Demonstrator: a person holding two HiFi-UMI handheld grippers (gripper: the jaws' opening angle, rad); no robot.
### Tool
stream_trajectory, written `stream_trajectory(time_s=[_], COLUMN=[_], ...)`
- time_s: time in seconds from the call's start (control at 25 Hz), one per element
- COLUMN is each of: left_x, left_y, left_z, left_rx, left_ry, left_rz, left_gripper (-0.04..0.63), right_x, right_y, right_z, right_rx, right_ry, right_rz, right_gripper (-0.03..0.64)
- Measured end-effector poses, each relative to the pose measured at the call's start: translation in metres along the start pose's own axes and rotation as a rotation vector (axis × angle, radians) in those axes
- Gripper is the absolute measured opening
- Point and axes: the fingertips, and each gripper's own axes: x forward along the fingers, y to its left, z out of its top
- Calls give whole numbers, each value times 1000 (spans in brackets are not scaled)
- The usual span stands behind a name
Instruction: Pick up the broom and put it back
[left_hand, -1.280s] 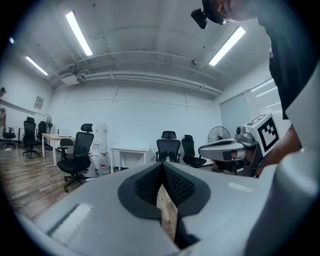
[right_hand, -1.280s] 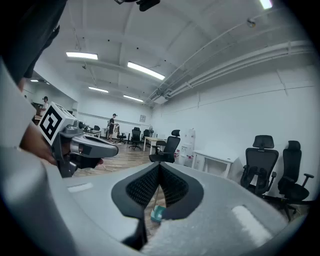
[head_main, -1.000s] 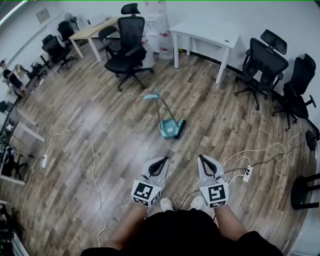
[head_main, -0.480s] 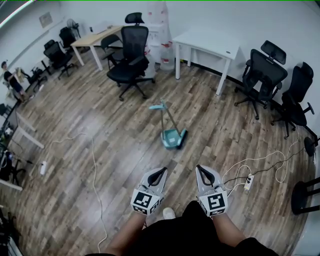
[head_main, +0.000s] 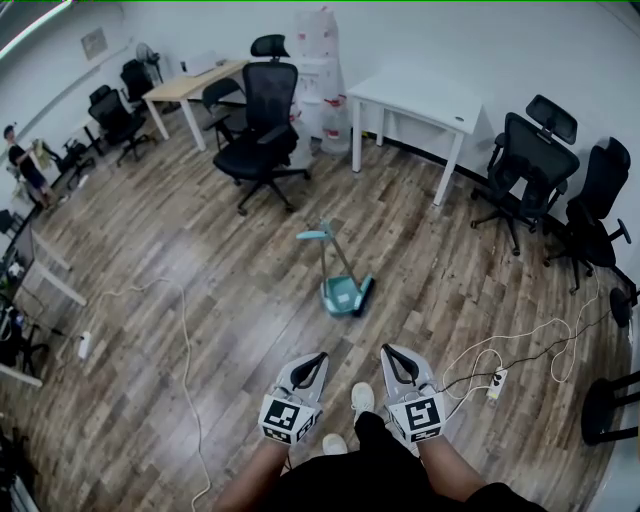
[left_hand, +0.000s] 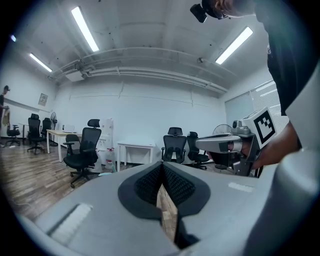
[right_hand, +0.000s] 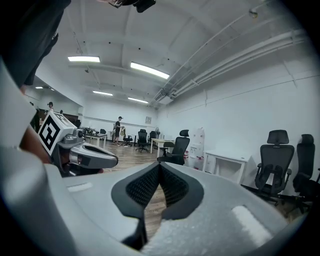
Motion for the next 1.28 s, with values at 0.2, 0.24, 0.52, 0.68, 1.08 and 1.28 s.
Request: stream_trajectory(time_s=[0.2, 0.24, 0.52, 0.68, 1.08, 1.28], left_x=[31, 38, 85, 105, 122, 131], left_y=[19, 23, 61, 78, 113, 121], left_z=[4, 5, 13, 15, 16, 17], left_rx=[35, 36, 27, 24, 2, -19], left_ry=[21, 23, 36, 44, 84, 88], left_rz=[32, 37, 91, 124, 241, 268], left_gripper=[15, 16, 15, 16, 17, 17], right_x=[33, 40, 97, 125, 171, 186], right_y=[-22, -27, -62, -73, -85, -91], right_z=[-2, 1, -2, -5, -10, -16], right_rx=[-2, -5, -14, -15, -28, -27], right_ry=[-4, -14, 10, 24, 46, 84], right_rz=[38, 48, 112, 161, 277, 327], right_gripper=[3, 3, 3, 3, 3, 3])
